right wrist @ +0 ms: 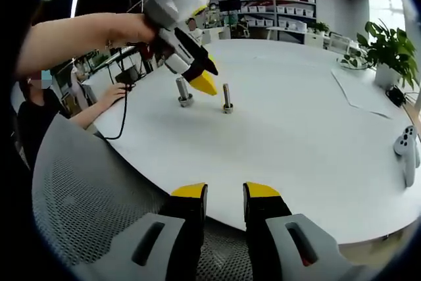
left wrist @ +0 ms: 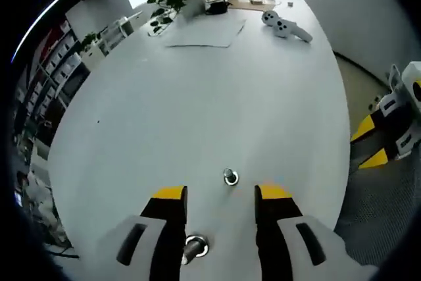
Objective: Place the washer onto the threaded stud by aligning its center hole with the stud, sliding it down to the base, and recovering from edge contact or off-axis alignment until the washer reaches the visible bottom stop.
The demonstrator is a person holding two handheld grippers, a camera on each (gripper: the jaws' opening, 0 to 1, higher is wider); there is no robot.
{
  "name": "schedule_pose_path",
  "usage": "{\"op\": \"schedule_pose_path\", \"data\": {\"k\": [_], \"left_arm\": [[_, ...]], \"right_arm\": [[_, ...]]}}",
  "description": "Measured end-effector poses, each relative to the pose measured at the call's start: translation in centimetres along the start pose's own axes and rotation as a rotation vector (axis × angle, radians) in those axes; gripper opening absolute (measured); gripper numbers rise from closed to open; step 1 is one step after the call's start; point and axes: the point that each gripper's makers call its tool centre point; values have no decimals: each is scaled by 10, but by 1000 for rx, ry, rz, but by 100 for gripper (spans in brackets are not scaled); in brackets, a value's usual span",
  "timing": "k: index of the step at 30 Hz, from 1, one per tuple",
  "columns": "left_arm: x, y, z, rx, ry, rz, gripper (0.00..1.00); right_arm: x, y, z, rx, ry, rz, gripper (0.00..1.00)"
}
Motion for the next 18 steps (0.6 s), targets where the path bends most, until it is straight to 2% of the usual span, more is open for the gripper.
{"op": "schedule_pose_path", "data": {"k": [1,2,3,5,8,11,13,18], "left_arm": [[4,15,4,-50,53,23,42],[6,26,6,-80,88,25,43],[8,42,9,-137,147,30,43],[14,68,9,-205,230,35,43],[21,101,3,-276,284,74,44],[27,140,-16,-330,329,135,46],[29,159,-33,-337,343,170,47],[33,192,-70,-370,438,250,48]], "right_arm": [[0,0,0,-2,1,0,24],[0,0,0,-1,1,1,24],[0,0,0,1,1,2,24],[2,0,-3,21,1,8,25],[1,0,-4,22,1,5,25],[2,0,-5,30,6,9,25],[2,-1,-5,32,12,13,25],[4,0,-7,45,24,24,25]]}}
Point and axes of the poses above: the point that each gripper's makers call its tool centre point, and the gripper's own axes: y roughly backward along the fingers, x roughly to its left, z roughly out of its top, and after that the axes turned 3 degrees about y, right-handed
